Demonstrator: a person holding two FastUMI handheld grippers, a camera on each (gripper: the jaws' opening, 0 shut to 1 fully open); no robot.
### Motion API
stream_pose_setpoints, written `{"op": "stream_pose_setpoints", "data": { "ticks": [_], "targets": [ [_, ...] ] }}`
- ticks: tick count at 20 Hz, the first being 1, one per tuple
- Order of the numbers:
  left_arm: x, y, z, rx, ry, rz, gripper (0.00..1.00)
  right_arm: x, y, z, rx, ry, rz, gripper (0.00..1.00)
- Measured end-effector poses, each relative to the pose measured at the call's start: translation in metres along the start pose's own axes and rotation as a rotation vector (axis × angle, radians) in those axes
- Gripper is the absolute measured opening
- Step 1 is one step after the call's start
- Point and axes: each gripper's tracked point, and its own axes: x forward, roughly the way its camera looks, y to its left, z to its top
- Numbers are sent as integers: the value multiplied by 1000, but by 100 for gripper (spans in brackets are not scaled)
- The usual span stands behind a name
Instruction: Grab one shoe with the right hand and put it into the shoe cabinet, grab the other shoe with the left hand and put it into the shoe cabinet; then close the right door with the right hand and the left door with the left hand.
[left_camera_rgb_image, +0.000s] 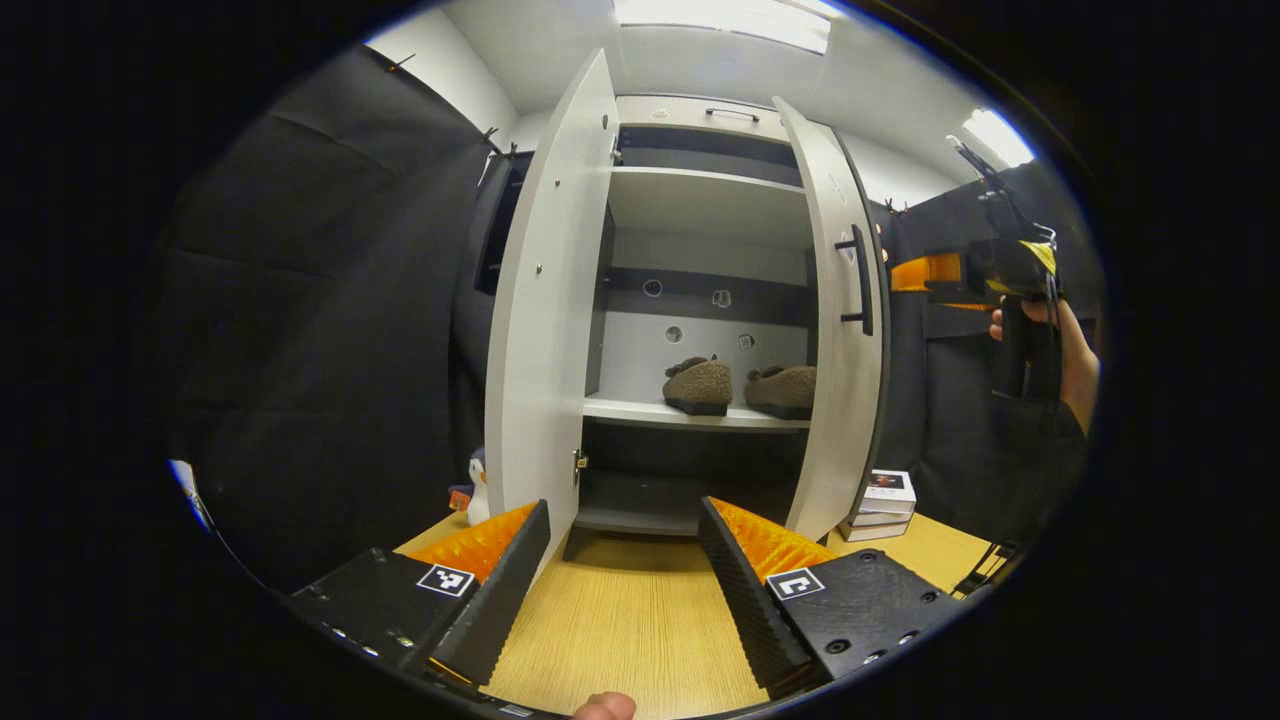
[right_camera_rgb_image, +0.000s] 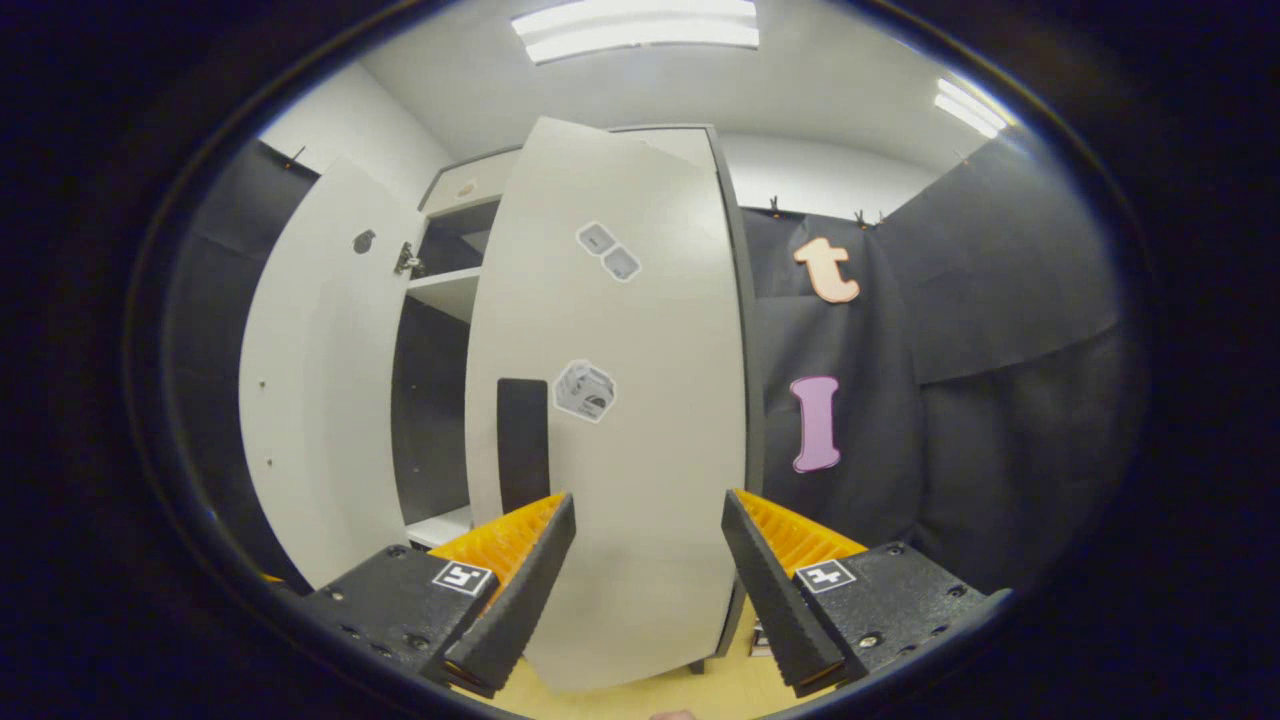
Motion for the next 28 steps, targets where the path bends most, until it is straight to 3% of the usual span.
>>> {"op": "stream_pose_setpoints", "data": {
  "ticks": [8, 15, 19, 22, 26, 28],
  "targets": [
    [0, -13, 16, -49, -4, -44, 90, -61, -6, -56, 14, 23, -51, 95],
    [-3, -15, 29, -64, -20, -49, 90, -119, 0, -148, -8, 113, -113, 95],
    [-2, -5, 45, -67, -48, -31, 90, -134, 5, -164, -9, 127, -118, 95],
    [2, 25, 76, -42, -112, 26, 91, -136, 4, -165, -27, 132, -109, 96],
    [11, 107, 120, 35, -207, 213, 90, -137, 5, -166, -50, 134, -88, 94],
    [21, 143, 139, 36, -221, 271, 90, -136, 7, -169, -62, 143, -75, 96]
  ]
}}
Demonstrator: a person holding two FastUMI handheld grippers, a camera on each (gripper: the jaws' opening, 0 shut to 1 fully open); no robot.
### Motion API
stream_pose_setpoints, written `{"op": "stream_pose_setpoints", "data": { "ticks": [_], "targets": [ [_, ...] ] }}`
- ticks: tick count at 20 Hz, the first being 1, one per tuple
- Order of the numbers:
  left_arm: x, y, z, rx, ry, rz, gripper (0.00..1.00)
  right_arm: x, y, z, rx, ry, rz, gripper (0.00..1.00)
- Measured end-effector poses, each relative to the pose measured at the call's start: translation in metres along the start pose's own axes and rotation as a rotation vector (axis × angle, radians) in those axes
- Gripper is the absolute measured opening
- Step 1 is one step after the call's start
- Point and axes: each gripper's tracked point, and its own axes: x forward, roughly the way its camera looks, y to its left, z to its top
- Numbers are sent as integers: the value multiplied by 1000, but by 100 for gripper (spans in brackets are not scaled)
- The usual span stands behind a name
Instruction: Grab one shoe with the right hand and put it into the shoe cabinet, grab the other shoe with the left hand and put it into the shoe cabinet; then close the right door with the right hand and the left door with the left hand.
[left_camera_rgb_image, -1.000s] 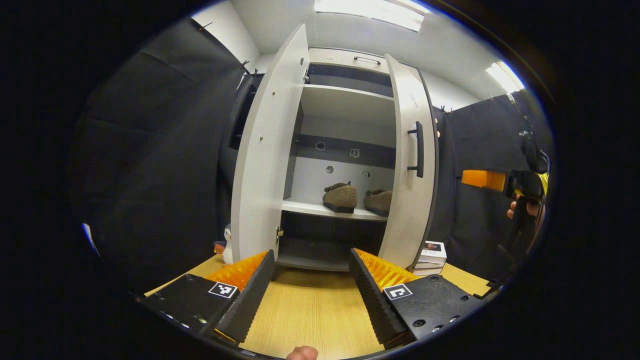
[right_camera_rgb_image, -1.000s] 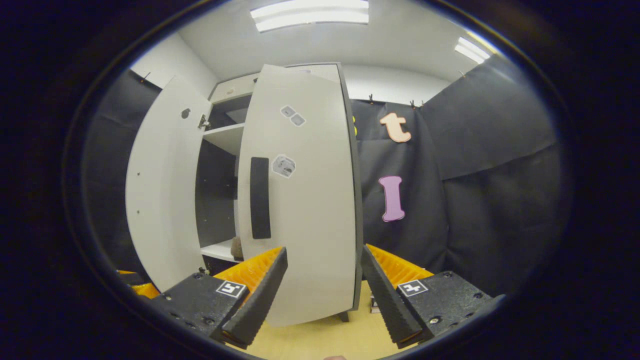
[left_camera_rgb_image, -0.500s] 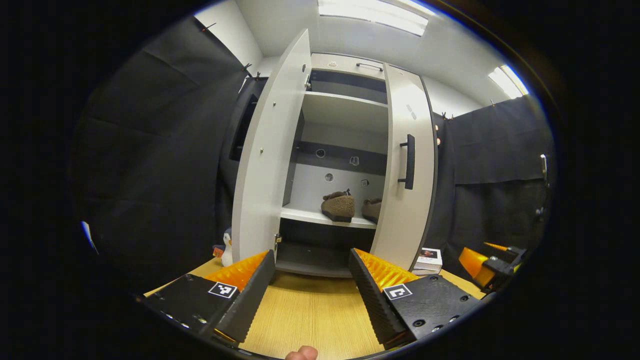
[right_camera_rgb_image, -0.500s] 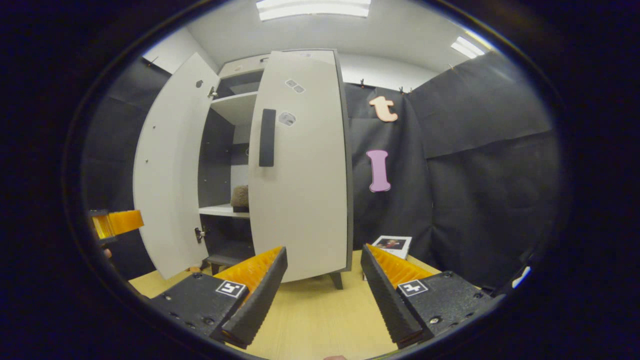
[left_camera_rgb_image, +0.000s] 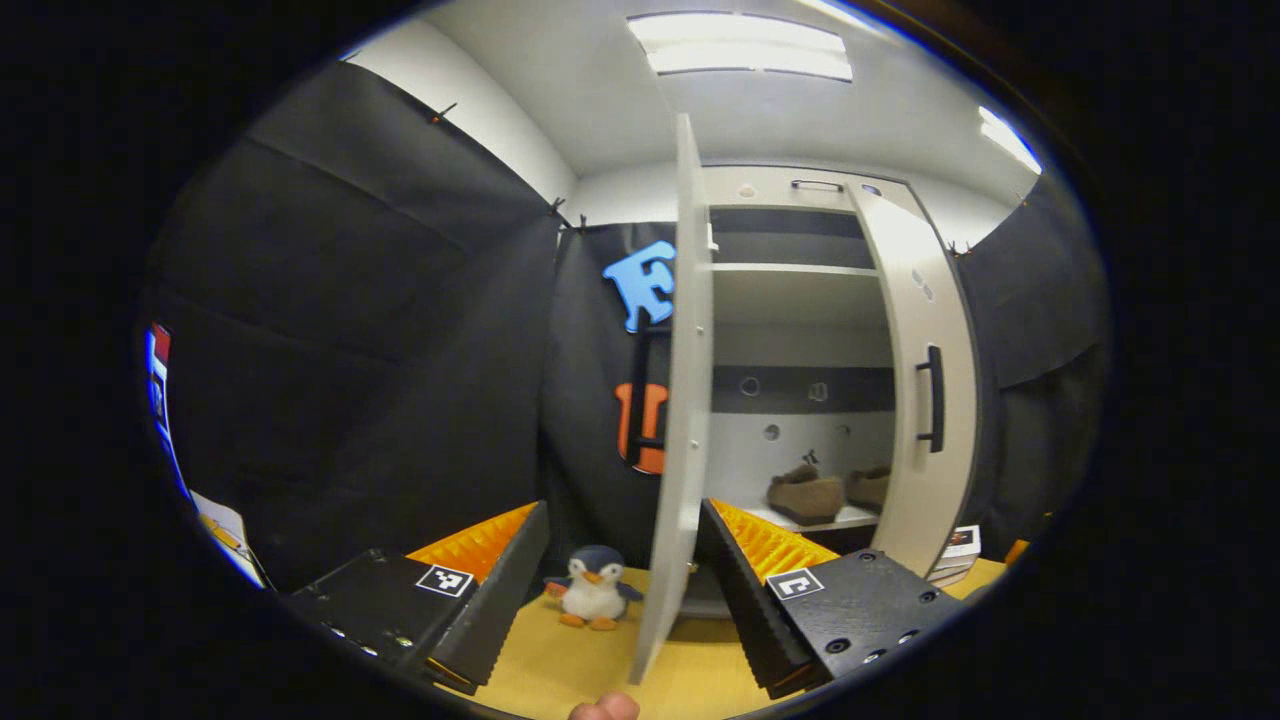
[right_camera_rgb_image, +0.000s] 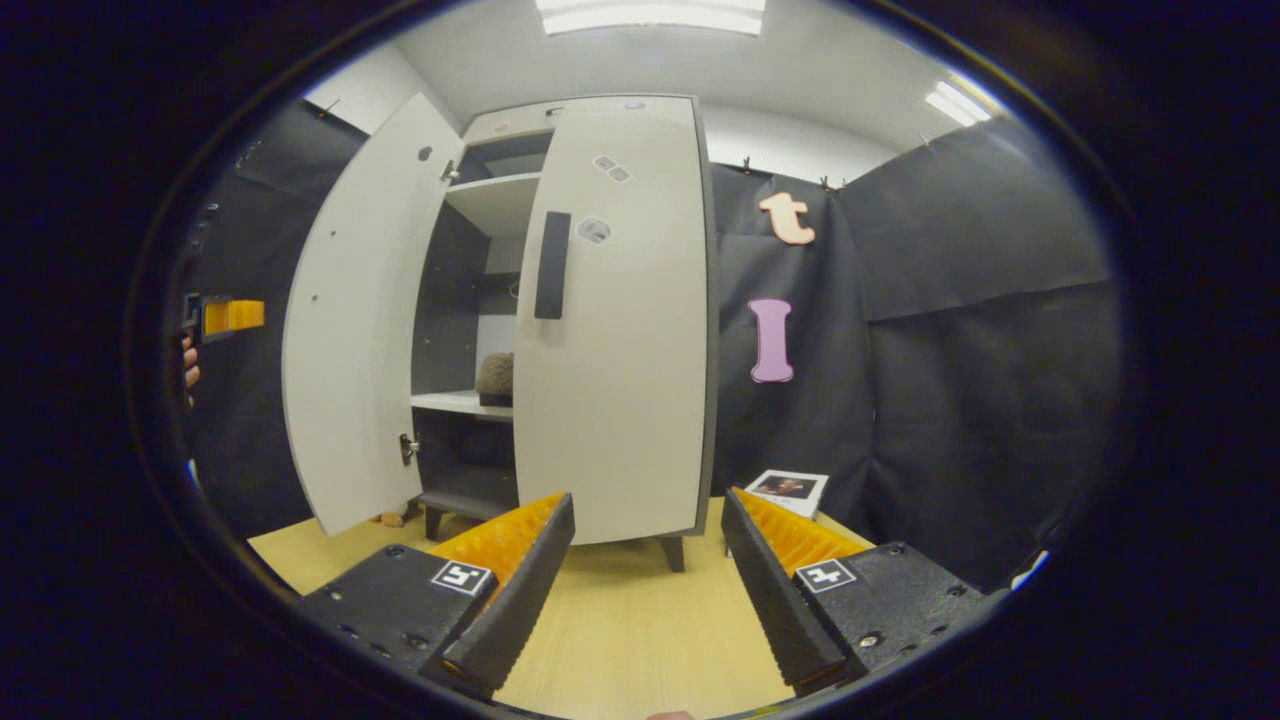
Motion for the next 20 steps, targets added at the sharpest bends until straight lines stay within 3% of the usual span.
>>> {"op": "stream_pose_setpoints", "data": {
  "ticks": [4, 10, 16, 20],
  "targets": [
    [48, 44, 15, -33, -22, 51, 91, -2, -1, 1, -26, -1, 7, 96],
    [92, 58, 25, -45, -23, 38, 92, 1, -14, 7, -30, -6, -26, 96],
    [113, 31, 23, -85, -1, -70, 88, 8, -22, 8, -37, -6, -66, 96],
    [114, 23, 15, -202, 45, -112, 90, 13, -19, 15, -24, -22, -69, 96]
  ]
}}
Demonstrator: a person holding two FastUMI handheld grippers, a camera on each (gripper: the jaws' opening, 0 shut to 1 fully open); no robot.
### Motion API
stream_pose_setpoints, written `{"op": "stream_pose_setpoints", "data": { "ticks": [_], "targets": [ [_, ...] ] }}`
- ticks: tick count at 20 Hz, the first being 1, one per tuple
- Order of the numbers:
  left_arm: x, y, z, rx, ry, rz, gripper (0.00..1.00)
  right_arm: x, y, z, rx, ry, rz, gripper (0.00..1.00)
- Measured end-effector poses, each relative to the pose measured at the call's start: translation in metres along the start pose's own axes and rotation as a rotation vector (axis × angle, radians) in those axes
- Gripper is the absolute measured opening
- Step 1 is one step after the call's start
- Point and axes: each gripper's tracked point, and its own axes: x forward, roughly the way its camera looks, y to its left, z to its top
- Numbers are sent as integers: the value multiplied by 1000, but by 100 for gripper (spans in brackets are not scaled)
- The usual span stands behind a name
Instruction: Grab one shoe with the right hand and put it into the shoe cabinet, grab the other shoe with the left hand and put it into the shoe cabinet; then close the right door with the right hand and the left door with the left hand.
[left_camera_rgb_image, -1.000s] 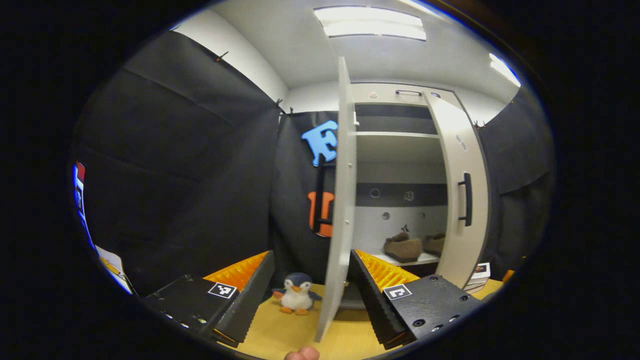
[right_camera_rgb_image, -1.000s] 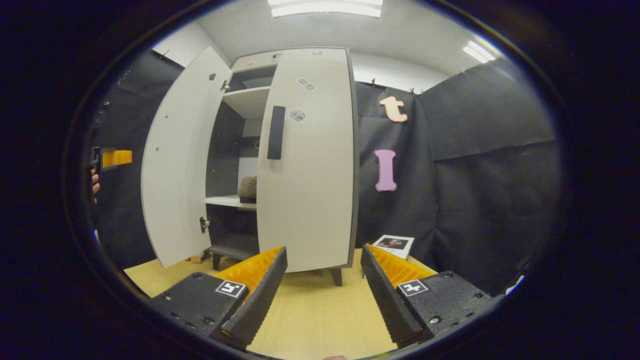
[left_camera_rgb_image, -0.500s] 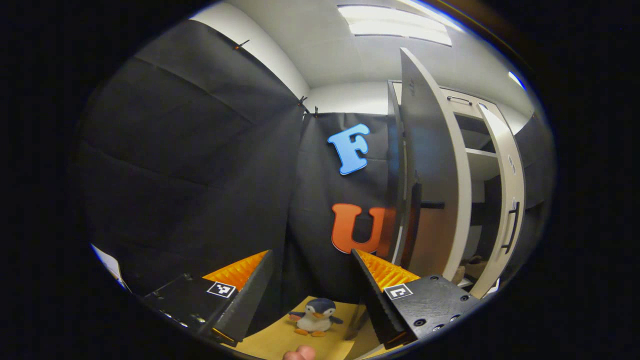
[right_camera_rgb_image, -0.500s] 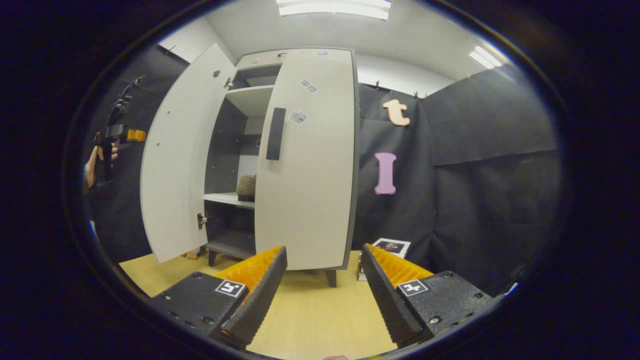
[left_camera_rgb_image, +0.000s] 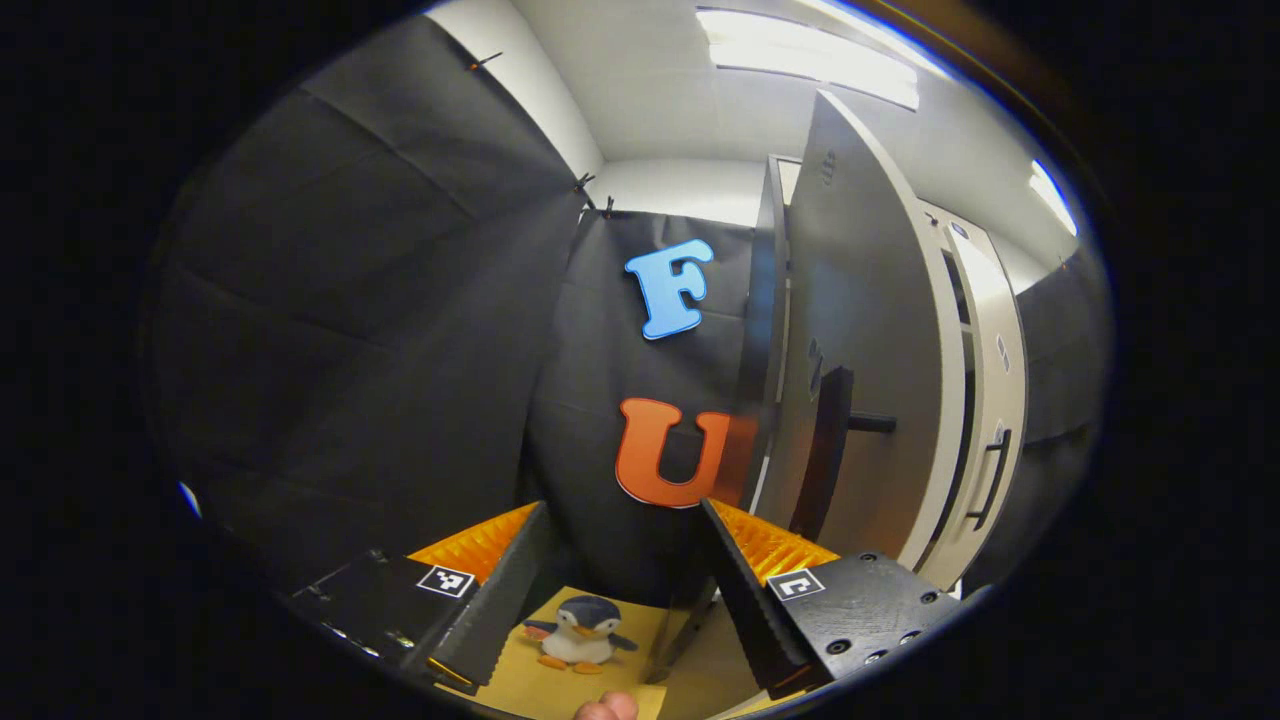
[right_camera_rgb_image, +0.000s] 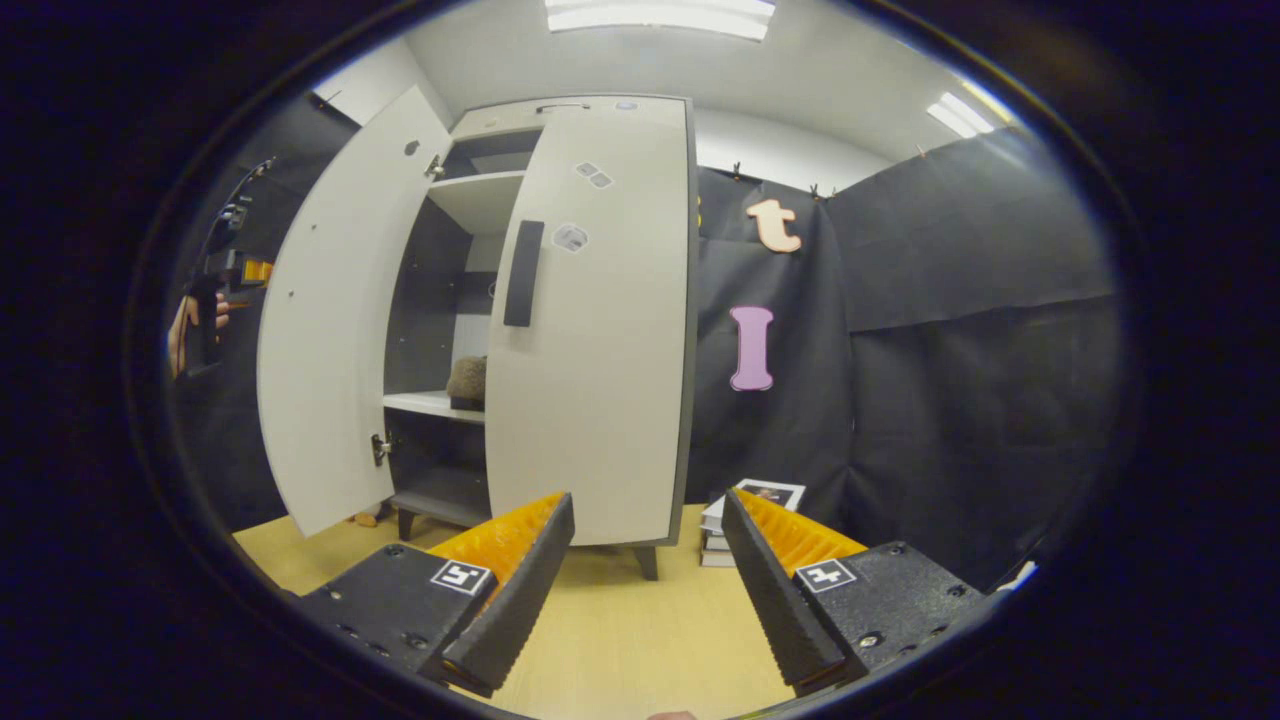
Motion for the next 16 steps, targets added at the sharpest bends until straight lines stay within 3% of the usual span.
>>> {"op": "stream_pose_setpoints", "data": {
  "ticks": [6, 10, 16],
  "targets": [
    [-5, -42, -2, 81, -6, -90, 90, 2, 0, 1, -29, -5, 7, 96],
    [-4, -92, -11, 80, 7, -212, 90, 1, -10, 1, -25, 3, -9, 96],
    [18, -154, -21, 34, 7, -315, 91, -6, -30, 2, -41, 3, -45, 96]
  ]
}}
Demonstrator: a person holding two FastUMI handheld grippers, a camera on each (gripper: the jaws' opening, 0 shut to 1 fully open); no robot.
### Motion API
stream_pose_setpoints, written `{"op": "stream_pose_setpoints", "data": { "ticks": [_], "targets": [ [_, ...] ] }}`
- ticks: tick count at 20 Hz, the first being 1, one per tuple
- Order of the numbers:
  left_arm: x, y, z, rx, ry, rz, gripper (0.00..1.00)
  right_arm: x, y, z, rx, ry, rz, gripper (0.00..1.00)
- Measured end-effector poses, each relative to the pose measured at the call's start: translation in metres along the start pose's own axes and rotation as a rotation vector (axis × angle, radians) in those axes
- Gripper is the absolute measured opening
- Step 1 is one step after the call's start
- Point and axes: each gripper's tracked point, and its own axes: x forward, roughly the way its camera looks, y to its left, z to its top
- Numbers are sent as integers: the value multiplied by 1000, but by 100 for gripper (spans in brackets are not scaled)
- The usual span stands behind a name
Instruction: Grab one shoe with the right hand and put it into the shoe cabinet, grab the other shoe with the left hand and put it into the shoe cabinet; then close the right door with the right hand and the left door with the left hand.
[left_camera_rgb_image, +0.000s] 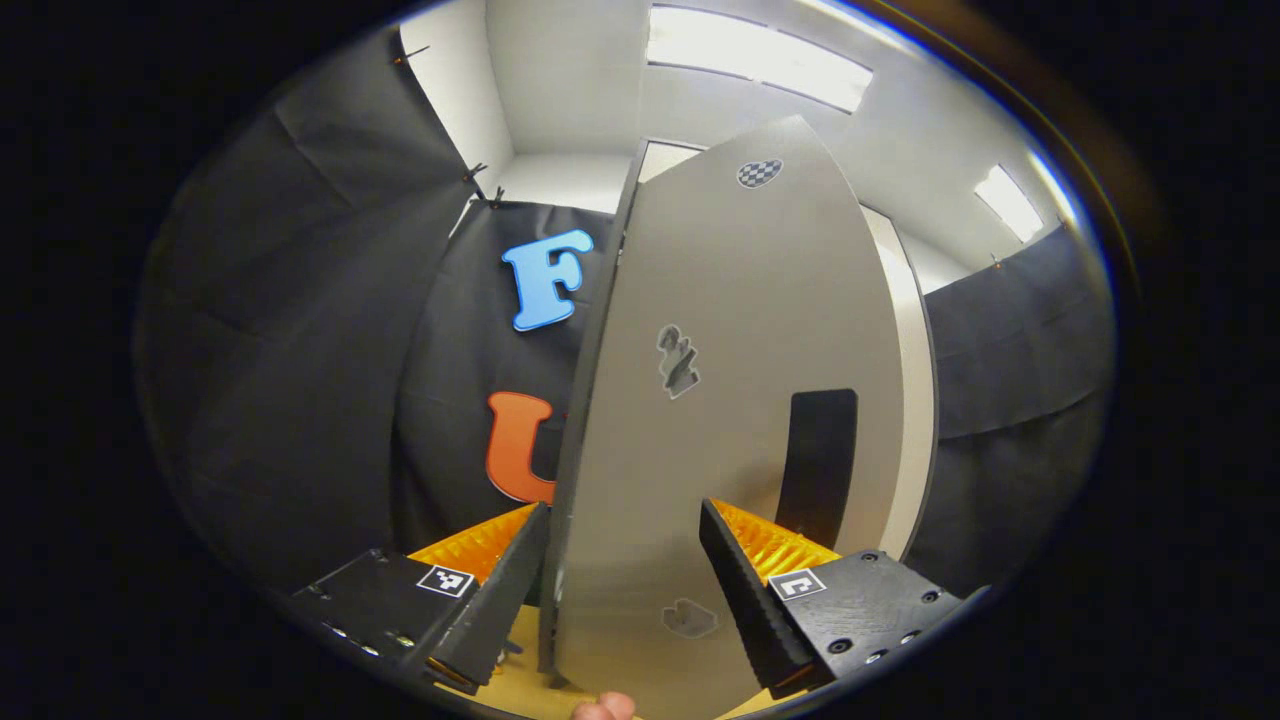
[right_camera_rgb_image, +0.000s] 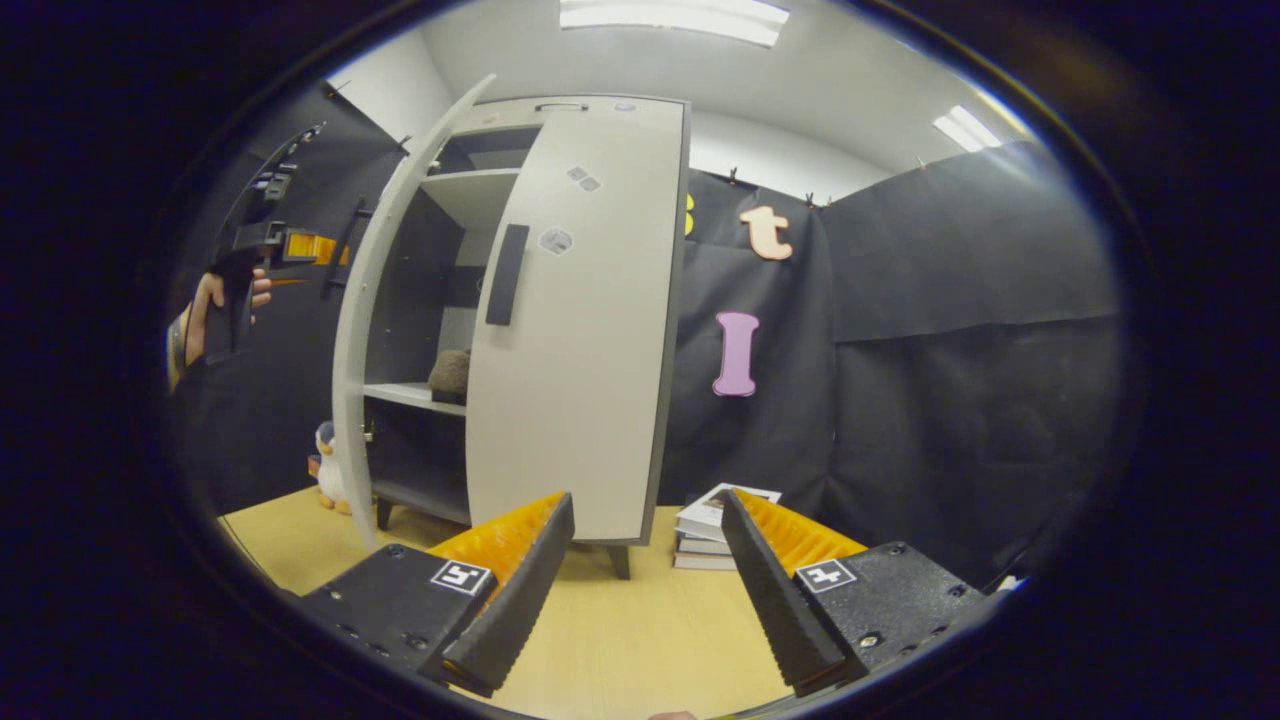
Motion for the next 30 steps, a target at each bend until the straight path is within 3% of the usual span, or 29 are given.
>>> {"op": "stream_pose_setpoints", "data": {
  "ticks": [10, 16, 25, 30],
  "targets": [
    [-34, 10, 4, 130, -9, 73, 92, 0, -3, 4, 26, -7, 13, 96],
    [-81, -11, -31, 170, 30, 78, 92, 4, 10, -1, 57, 13, 54, 96],
    [-127, -57, -95, 149, 63, 73, 92, 1, 27, -5, 73, 25, 106, 96],
    [-149, -92, -123, 155, 93, 38, 92, -1, 29, -7, 80, 33, 113, 96]
  ]
}}
